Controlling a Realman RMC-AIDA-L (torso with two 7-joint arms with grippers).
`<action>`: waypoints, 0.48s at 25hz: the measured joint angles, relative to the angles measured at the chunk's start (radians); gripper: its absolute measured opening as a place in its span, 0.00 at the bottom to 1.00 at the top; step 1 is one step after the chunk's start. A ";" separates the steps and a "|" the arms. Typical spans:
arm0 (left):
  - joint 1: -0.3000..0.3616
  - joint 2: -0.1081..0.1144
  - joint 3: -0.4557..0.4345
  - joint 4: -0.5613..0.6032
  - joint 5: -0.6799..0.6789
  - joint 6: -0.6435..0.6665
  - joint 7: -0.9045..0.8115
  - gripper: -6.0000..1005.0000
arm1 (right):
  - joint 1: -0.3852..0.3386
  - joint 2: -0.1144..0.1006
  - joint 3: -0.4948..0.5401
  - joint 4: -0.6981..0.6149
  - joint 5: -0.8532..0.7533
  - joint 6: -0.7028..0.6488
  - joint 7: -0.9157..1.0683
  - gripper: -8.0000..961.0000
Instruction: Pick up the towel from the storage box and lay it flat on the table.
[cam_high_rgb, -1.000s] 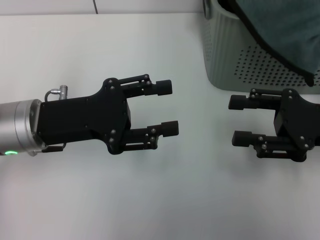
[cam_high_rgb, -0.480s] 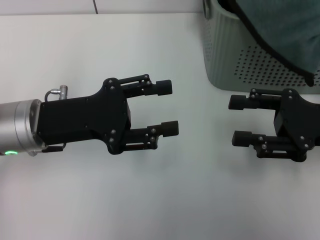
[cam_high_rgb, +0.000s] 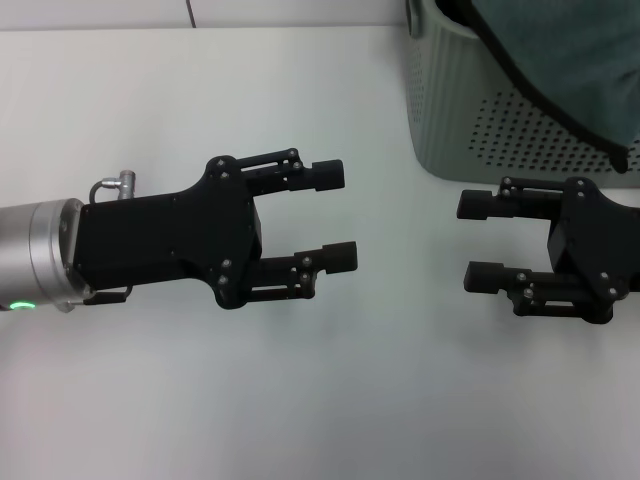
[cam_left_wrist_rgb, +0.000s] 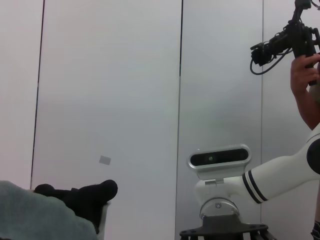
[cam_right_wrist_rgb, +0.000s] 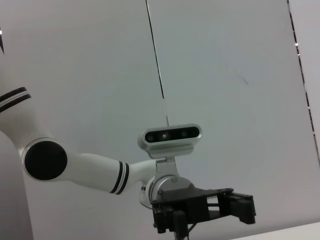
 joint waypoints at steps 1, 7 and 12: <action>0.000 0.000 0.000 0.000 0.000 0.000 0.000 0.73 | 0.000 0.000 0.000 0.000 0.000 0.000 0.000 0.68; 0.000 0.000 0.000 0.000 0.000 0.000 0.000 0.73 | 0.000 0.000 0.000 0.000 0.000 0.000 0.000 0.68; 0.000 0.000 0.000 0.000 0.000 0.000 0.000 0.73 | 0.000 0.000 0.000 0.000 0.000 0.000 0.000 0.68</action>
